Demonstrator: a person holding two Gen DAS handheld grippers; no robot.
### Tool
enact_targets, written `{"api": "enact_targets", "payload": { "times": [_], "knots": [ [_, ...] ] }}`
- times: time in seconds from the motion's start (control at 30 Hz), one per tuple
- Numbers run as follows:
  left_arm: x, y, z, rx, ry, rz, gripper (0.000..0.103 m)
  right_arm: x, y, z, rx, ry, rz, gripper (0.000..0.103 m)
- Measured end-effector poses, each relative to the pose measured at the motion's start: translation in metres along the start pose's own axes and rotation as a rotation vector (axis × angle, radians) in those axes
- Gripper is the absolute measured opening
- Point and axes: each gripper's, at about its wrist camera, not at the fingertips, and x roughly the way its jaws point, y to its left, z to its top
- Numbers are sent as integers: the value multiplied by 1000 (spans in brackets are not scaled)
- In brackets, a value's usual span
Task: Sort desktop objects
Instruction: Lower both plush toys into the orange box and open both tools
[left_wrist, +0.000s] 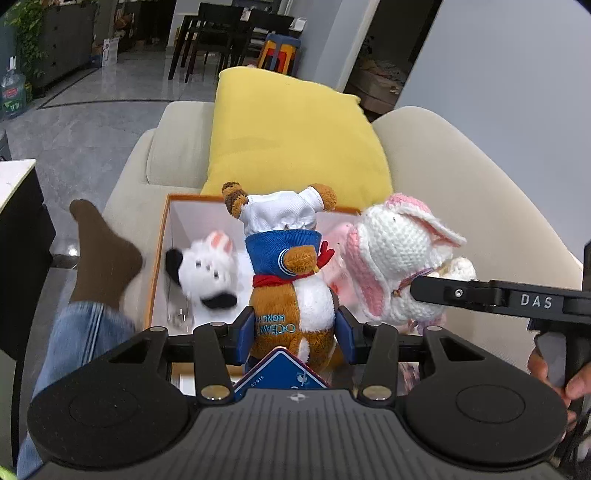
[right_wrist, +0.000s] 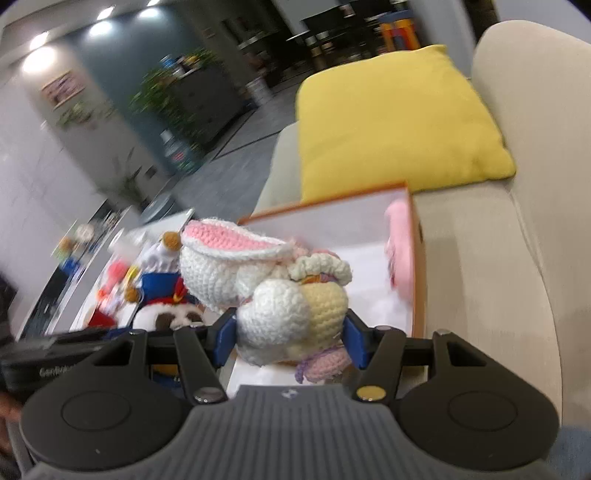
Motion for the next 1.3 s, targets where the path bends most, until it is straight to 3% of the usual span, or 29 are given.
{"api": "enact_targets", "payload": {
  "times": [0.23,0.5,0.93,1.3],
  "knots": [
    [86,20,34,-9,94,45,52,84,-11,31,149,40,-119,61],
    [157,37,32,66,157,58,52,153,-27,39,306,144,-141,61],
    [204,42,30,180,286,94,54,204,-42,35,423,292,-190,67],
    [201,40,27,223,250,104,58,193,-44,41,313,329,-115,74]
  ]
}}
